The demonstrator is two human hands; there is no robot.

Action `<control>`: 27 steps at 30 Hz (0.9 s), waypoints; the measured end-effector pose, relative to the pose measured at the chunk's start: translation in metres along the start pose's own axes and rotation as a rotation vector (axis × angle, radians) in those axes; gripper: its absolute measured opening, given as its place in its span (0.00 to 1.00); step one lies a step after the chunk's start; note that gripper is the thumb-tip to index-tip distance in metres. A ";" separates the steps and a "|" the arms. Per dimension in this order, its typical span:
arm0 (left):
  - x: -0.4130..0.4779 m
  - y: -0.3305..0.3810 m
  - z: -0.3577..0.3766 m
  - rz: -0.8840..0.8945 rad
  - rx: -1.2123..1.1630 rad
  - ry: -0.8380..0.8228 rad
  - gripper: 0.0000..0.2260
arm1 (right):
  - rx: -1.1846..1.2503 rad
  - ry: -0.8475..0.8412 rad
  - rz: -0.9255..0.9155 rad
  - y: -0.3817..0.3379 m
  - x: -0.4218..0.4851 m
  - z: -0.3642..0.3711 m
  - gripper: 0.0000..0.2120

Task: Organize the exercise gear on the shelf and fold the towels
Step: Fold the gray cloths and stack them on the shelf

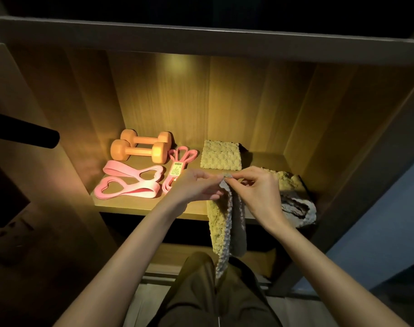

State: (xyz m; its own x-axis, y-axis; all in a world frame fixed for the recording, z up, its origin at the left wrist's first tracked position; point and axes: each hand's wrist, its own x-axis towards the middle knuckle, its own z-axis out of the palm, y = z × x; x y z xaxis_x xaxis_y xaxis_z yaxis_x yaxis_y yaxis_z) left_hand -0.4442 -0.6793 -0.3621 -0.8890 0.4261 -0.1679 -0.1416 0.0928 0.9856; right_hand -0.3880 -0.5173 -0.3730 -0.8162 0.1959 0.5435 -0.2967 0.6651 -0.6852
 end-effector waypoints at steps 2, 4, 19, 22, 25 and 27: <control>0.001 -0.003 0.007 0.003 0.007 0.011 0.14 | -0.016 -0.016 0.009 0.003 -0.003 -0.001 0.07; 0.001 -0.006 0.012 0.002 -0.026 0.025 0.14 | 0.007 -0.077 0.035 0.006 -0.004 -0.003 0.08; -0.001 0.002 0.017 0.110 0.076 -0.034 0.14 | 0.006 -0.110 0.014 0.018 0.003 -0.035 0.09; 0.004 -0.005 0.006 0.299 0.364 0.065 0.14 | 0.027 -0.072 0.031 0.015 0.011 -0.044 0.10; 0.005 -0.013 -0.001 0.259 0.467 -0.112 0.22 | 0.083 -0.052 0.032 0.013 0.018 -0.055 0.10; 0.006 -0.019 -0.001 0.250 0.442 -0.162 0.16 | 0.109 -0.053 0.055 0.013 0.021 -0.060 0.10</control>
State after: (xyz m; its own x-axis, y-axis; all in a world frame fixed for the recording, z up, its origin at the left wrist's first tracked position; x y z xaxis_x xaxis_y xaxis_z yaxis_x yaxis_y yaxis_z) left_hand -0.4470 -0.6793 -0.3821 -0.7886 0.6139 0.0352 0.2940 0.3261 0.8985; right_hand -0.3791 -0.4615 -0.3415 -0.8572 0.1897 0.4788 -0.3002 0.5714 -0.7638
